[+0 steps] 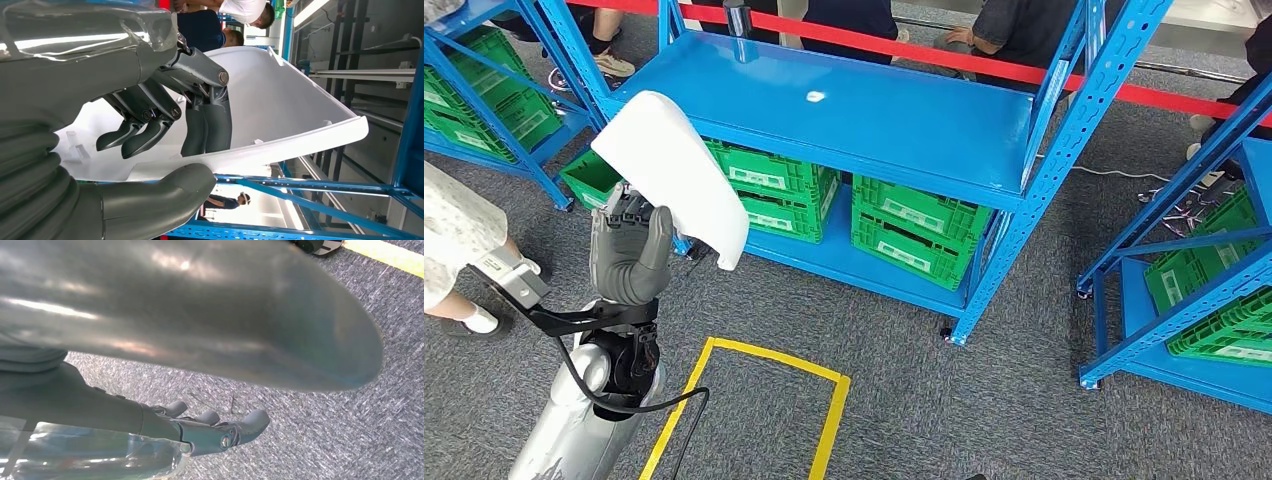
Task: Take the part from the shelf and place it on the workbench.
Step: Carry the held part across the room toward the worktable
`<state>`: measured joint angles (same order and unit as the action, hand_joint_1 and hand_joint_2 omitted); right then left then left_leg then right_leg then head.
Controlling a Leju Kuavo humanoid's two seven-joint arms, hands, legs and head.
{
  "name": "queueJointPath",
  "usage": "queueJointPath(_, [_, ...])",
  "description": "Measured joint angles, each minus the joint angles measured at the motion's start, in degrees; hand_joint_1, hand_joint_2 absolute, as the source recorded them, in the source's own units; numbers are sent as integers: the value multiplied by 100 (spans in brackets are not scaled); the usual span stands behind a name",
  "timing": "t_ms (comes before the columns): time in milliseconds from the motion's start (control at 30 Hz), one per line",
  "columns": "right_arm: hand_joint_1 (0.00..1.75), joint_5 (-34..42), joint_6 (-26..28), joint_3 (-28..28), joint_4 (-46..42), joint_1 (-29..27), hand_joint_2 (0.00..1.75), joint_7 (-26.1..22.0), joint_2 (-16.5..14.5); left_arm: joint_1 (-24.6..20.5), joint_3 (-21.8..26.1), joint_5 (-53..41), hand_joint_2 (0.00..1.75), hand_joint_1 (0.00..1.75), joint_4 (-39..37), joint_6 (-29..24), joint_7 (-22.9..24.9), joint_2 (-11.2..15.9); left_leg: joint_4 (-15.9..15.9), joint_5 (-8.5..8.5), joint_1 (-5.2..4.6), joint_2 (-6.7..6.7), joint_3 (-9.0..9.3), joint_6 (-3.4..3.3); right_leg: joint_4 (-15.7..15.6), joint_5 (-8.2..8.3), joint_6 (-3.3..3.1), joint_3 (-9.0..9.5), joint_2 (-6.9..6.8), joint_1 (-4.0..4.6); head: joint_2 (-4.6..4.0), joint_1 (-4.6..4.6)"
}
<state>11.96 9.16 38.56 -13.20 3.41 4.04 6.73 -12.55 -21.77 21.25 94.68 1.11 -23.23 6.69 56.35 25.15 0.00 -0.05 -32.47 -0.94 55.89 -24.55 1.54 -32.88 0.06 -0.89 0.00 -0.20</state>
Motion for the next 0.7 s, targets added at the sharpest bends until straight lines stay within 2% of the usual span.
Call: queueJointPath(700, [0, 0, 0, 0, 0, 0, 0, 0, 0, 0, 1, -1, 175, 175, 0, 0, 0, 0, 0, 0, 0, 0, 0, 0, 0, 0, 0, 0, 0, 0, 0, 0])
